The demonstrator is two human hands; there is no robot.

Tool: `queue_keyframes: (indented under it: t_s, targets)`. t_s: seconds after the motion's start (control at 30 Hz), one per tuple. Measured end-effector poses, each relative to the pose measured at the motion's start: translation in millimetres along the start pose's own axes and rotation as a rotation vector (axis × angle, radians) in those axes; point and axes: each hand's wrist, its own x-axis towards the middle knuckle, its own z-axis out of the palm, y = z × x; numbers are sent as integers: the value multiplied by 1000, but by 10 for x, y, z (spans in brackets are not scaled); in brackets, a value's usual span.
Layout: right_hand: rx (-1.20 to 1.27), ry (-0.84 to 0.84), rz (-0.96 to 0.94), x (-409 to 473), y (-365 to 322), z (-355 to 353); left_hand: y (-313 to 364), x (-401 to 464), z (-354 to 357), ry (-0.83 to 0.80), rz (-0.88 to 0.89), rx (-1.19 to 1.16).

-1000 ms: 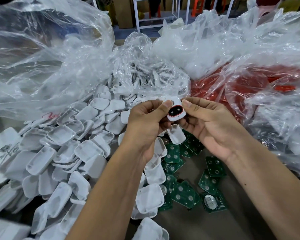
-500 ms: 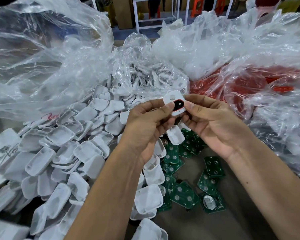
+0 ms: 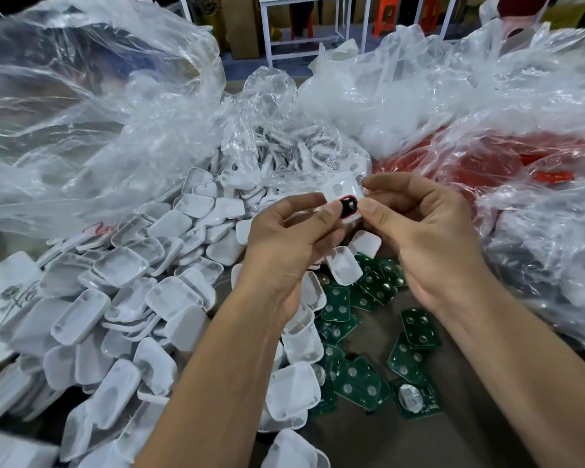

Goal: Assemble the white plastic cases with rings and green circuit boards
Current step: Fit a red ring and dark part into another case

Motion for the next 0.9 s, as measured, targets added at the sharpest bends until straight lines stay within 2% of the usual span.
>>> queue_keyframes:
  t_s: [0.07, 0.23, 0.47, 0.7, 0.9]
  targets:
    - [-326, 63, -223, -19, 24, 4, -27, -25, 39, -17, 42, -1]
    - [-644, -46, -499, -71, 8, 32, -62, -66, 83, -49, 24, -10]
    - [-572, -72, -591, -85, -83, 26, 31, -58, 36, -192, -131, -176]
    - [-634, -85, -653, -95, -112, 18, 7, -45, 2, -193, -181, -216]
    - [-671, -132, -630, -80, -144, 4, 5, -48, -11, -171, -195, -216]
